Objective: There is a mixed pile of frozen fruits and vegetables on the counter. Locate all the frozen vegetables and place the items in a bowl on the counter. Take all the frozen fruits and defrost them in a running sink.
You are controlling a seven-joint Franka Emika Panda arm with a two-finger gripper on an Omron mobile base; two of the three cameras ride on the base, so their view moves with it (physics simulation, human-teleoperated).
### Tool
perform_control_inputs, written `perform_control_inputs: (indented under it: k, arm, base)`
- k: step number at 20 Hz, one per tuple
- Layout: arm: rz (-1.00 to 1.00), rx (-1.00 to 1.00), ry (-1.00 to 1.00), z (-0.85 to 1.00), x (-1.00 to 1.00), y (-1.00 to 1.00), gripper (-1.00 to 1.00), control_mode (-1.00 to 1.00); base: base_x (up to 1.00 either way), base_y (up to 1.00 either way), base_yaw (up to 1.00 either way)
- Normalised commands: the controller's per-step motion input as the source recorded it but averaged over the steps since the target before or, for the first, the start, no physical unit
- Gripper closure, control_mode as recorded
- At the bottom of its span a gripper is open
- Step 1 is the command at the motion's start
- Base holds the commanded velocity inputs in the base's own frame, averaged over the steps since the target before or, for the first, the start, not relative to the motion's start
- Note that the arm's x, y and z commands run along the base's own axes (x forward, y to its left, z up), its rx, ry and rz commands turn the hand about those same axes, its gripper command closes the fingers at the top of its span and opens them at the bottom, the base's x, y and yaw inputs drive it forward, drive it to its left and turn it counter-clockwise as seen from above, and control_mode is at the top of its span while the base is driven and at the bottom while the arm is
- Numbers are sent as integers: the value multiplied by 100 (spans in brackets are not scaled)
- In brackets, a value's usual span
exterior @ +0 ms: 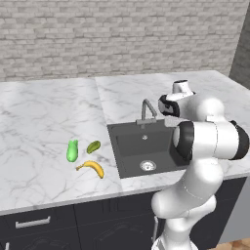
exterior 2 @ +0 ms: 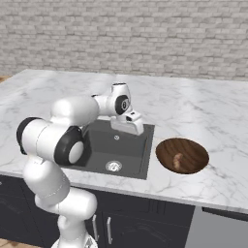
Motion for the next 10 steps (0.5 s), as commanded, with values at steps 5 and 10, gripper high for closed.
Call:
perform_control_inputs:
  k: [5,10]
  arm:
    - [0,-7,2,0,-14,55,-100,-100]
    - [0,-5,3,0,-18,54,-100,-100]
  base:
    - [0,0,0]
    - [0,0,0]
